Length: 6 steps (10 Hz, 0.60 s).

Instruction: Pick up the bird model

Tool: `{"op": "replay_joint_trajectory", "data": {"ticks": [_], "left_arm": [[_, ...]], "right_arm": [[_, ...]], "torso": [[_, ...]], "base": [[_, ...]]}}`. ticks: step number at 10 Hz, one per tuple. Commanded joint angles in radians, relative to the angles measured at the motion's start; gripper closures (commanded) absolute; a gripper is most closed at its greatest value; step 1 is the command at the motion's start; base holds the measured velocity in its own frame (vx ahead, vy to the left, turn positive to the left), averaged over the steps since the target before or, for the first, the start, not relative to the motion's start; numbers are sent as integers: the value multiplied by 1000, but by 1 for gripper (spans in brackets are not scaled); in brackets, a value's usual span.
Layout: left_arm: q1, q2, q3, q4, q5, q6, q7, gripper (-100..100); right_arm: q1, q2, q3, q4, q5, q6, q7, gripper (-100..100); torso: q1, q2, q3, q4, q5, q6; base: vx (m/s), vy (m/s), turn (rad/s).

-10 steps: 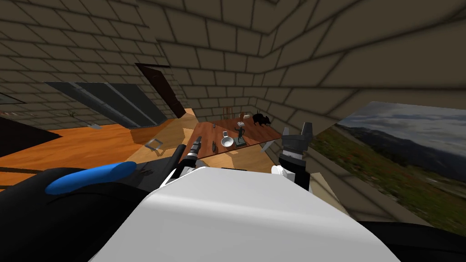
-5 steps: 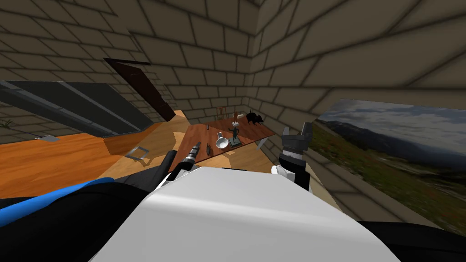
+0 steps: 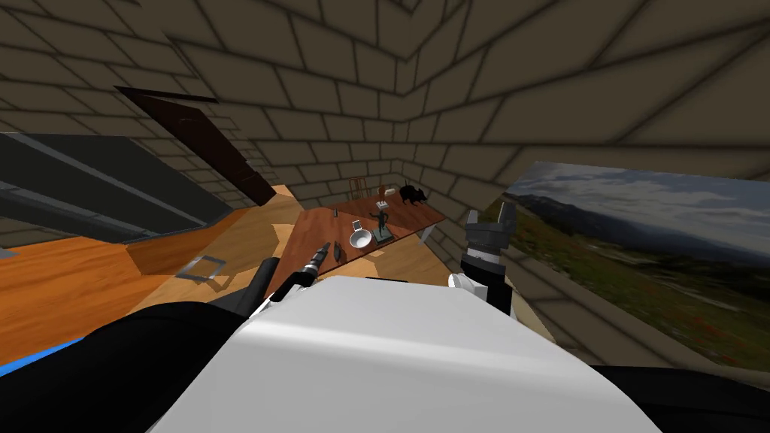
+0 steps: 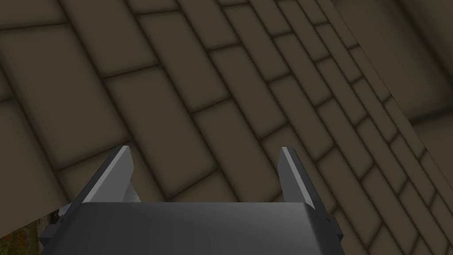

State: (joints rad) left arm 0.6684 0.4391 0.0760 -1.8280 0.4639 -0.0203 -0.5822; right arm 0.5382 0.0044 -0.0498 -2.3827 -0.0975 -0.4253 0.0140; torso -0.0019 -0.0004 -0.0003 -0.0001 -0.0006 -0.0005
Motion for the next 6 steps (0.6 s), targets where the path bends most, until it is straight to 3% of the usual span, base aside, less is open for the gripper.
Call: {"op": "replay_joint_trajectory", "data": {"ticks": [1, 2, 3, 4, 6], "left_arm": [[14, 43, 5, 50, 50, 50, -50, -100], [14, 43, 5, 50, 53, 59, -59, -100], [23, 69, 8, 82, 86, 98, -93, -100], [23, 69, 8, 82, 86, 98, -99, -100], [40, 124, 13, 149, 152, 160, -165, -100]], "right_arm": [[0, 0, 0, 0, 0, 0, 0, 0], [0, 0, 0, 0, 0, 0, 0, 0], [0, 0, 0, 0, 0, 0, 0, 0], [0, 0, 0, 0, 0, 0, 0, 0], [0, 0, 0, 0, 0, 0, 0, 0]], "torso": [[0, 0, 0, 0, 0, 0], [-1, -1, 0, 0, 0, 0], [0, -1, 0, 0, 0, 0], [0, 0, 0, 0, 0, 0], [0, 0, 0, 0, 0, 0]], "base": [[39, -47, -295], [31, -23, -128], [31, -28, -186], [21, -24, -126], [38, -44, -297]]}}
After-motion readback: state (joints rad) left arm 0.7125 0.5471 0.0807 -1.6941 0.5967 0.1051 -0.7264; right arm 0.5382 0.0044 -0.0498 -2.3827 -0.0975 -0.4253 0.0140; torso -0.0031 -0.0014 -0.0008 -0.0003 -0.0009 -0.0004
